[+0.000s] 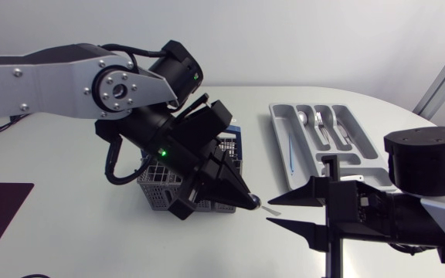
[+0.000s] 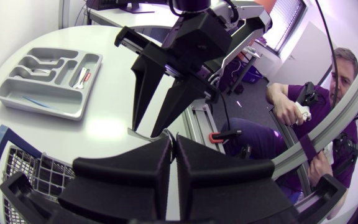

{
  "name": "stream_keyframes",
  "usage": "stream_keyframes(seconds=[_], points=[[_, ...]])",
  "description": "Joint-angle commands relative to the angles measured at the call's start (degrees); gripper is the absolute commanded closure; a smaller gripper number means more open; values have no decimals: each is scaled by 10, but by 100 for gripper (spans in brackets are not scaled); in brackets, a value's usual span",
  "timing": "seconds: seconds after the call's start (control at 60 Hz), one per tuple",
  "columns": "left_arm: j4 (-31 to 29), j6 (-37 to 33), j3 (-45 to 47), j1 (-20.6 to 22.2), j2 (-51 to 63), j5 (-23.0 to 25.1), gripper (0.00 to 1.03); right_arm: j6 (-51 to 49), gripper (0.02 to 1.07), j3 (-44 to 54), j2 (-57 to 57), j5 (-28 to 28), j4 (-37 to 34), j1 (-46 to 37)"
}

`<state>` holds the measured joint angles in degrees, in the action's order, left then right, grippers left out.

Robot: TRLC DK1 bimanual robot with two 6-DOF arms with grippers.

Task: Unload the cutlery basket into the drawer organizer.

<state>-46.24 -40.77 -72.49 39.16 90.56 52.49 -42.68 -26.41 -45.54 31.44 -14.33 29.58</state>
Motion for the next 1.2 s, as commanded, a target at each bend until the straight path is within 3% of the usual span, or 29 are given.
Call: stream_keyframes(seconds=[0.0, 0.117, 0.4, 0.433, 0.567, 1.183], points=[[-10, -17, -18, 6, 17, 13, 100, -4, 85, -10, -9, 4, 11, 6], [-18, -23, -20, 6, 24, 14, 100, -4, 94, -12, -13, 5, 15, 6], [-24, -27, -20, 5, 27, 23, 100, -3, 94, -11, -24, 8, 25, 7], [-24, -28, -20, 4, 27, 23, 100, -3, 92, -11, -24, 8, 25, 7], [-26, -31, -21, 2, 28, 22, 100, 1, 69, -12, -23, 8, 28, 3], [-38, -41, -27, 0, 37, 22, 100, 20, 70, 0, 6, 10, 15, 12]])
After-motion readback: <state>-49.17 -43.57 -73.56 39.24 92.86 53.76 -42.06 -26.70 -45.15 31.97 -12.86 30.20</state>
